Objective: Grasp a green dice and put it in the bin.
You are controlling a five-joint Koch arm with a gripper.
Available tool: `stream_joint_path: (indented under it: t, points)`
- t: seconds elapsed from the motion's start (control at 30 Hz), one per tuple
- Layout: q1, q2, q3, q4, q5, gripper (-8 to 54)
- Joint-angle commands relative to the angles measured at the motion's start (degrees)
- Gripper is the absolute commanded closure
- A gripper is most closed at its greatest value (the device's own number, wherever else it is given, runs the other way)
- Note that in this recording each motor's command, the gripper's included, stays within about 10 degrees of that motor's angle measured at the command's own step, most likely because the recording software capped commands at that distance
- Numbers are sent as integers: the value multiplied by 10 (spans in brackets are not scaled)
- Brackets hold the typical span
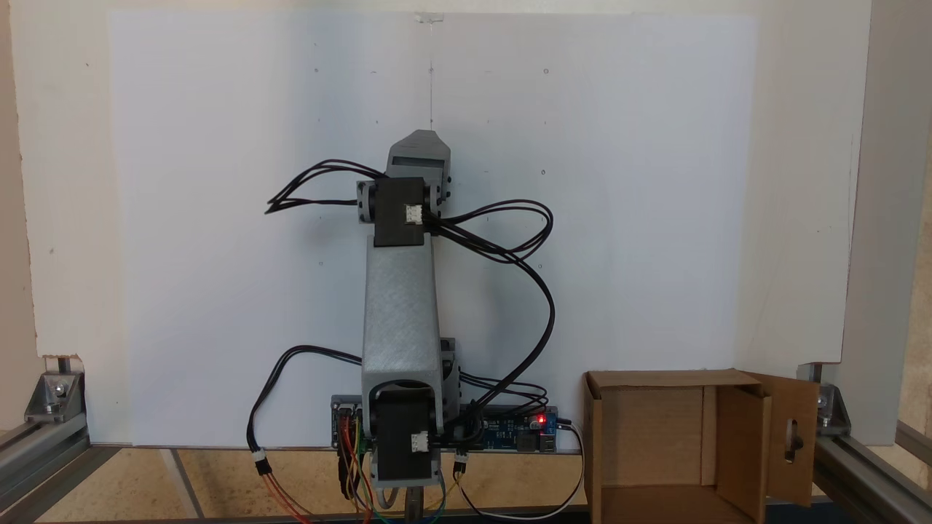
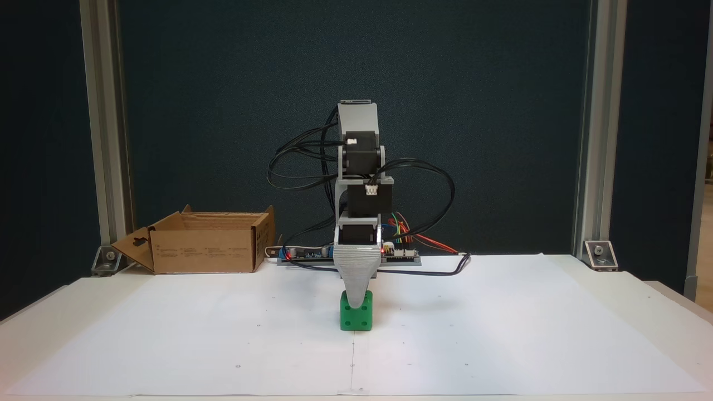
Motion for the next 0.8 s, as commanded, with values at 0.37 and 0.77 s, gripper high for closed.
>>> stream_joint_path:
  t: [0.37,0.77]
  points:
    - [6,-20,-3,-32,21,25]
    - [14,-53,-3,-59,19,35]
